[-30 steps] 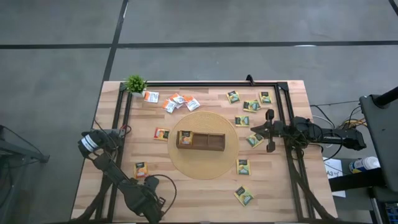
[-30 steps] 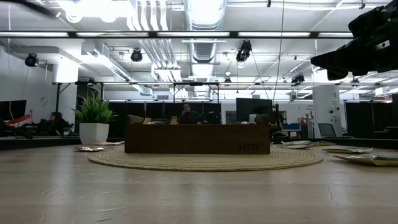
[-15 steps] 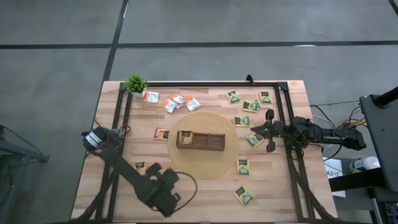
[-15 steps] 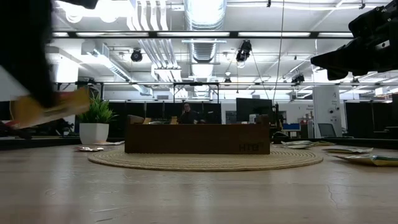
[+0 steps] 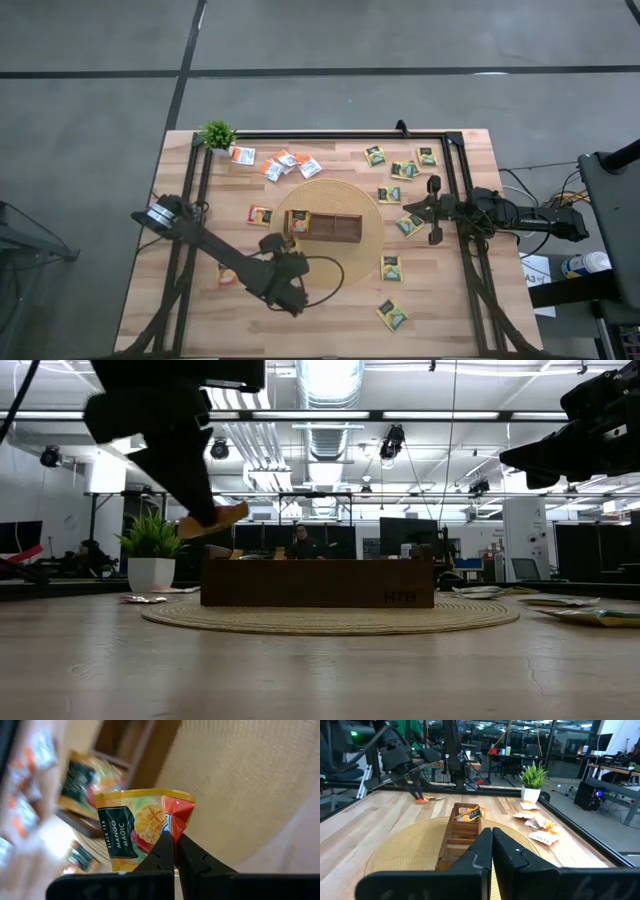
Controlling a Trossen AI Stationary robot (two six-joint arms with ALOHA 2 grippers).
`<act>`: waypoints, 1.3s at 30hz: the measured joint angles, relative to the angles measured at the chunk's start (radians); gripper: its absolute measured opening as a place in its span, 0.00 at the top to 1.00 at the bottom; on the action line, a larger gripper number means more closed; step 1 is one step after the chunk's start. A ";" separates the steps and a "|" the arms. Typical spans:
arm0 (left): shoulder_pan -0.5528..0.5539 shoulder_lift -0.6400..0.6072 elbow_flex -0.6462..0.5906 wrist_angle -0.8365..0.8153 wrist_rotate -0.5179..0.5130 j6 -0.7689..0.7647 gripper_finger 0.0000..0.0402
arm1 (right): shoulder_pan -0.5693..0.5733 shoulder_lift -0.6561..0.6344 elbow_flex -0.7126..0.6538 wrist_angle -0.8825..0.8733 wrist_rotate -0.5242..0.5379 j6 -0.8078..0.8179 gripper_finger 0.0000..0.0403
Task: Pick & Place Tea
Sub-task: Put the bottom mango tea sachet into the left section of the wooden organizer
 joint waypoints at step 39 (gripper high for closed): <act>0.143 0.011 -0.141 0.169 -0.262 0.367 1.00 | 0.000 0.000 0.000 0.000 0.000 0.000 0.98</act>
